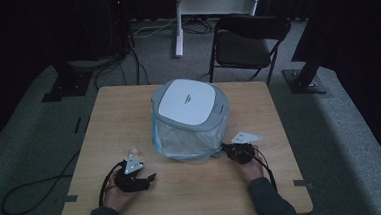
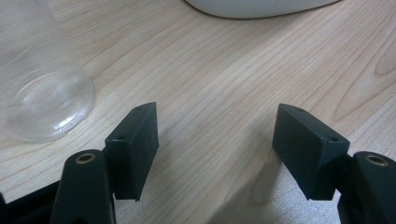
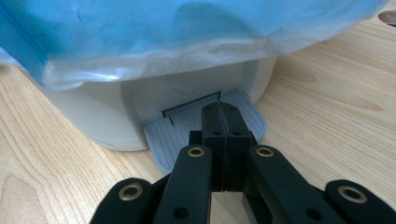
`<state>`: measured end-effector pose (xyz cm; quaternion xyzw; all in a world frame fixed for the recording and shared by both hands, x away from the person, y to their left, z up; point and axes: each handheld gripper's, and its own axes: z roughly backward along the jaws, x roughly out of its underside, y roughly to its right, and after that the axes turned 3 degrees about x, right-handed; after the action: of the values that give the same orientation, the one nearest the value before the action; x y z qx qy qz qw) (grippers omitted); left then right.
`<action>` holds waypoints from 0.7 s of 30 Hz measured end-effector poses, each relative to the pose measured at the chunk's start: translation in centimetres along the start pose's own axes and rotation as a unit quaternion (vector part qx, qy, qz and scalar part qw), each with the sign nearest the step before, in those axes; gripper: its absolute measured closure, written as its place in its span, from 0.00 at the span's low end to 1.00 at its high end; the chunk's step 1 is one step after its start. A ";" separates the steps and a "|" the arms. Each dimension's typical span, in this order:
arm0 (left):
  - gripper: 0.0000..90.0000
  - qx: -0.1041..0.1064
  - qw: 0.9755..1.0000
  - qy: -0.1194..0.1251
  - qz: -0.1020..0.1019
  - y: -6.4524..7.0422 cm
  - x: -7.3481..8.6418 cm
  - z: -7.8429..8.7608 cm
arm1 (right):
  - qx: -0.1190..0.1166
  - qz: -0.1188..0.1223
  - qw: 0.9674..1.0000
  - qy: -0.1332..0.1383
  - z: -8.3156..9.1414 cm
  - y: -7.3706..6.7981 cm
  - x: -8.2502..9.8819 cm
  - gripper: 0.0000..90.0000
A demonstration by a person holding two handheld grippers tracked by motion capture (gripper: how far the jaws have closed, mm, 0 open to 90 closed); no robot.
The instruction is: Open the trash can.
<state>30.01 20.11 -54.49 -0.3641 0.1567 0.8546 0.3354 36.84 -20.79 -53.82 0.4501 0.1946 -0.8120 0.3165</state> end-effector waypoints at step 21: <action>0.36 0.000 1.000 -0.001 -0.001 0.0 0.0 0.0 | -0.009 -0.001 1.000 0.009 -0.1 0.3 0.5 1.00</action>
<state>30.00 20.12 -54.48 -0.3631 0.1558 0.8549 0.3362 36.91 -21.08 -54.31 0.4545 0.2055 -0.8065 0.3176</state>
